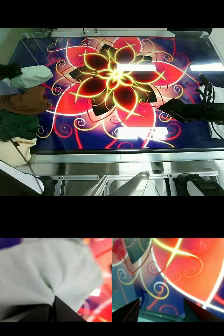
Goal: Fold the shirts.
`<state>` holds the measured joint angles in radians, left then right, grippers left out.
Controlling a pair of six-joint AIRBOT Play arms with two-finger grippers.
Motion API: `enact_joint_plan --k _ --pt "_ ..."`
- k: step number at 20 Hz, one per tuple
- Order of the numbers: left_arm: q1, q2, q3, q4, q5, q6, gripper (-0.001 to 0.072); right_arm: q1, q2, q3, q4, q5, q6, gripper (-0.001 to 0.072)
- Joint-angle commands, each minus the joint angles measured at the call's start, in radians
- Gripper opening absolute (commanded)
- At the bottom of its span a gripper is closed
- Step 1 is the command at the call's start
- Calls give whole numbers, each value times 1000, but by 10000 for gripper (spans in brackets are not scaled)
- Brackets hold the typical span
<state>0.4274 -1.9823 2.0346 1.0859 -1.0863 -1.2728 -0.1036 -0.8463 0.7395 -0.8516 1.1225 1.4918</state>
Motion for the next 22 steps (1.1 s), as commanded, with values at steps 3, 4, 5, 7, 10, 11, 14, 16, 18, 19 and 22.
enact_joint_plan --k 3,4,5,7,10,11,14,16,18,19,22 --pt "-114 218 -62 -483 -197 111 17 -1 -2 0 0 3 -40 593" --pt "-154 257 -63 -523 -237 113 17 -1 -2 0 0 3 -59 593" --pt "-197 288 -63 -530 -259 112 16 -1 -2 0 0 3 -68 593" --pt "-294 329 -63 -527 -299 97 16 -1 -2 0 0 6 -87 594" --pt "-451 330 -63 -464 -360 22 14 -1 -2 0 0 11 -106 593" --pt "-503 320 -63 -382 -364 -8 14 0 -2 0 0 11 -106 593" --pt "-642 272 -63 -164 -386 -43 15 -1 -2 0 0 11 -106 593" --pt "-698 245 -63 -106 -390 -45 411 -1 -2 0 0 11 -106 595" --pt "-711 248 -63 -61 -398 -64 718 0 -2 0 0 14 -109 595" --pt "-702 260 -63 -34 -422 -71 718 0 -2 0 0 19 -119 595" --pt "-615 338 -171 0 -449 -93 716 20 -28 -5 6 17 -184 595"
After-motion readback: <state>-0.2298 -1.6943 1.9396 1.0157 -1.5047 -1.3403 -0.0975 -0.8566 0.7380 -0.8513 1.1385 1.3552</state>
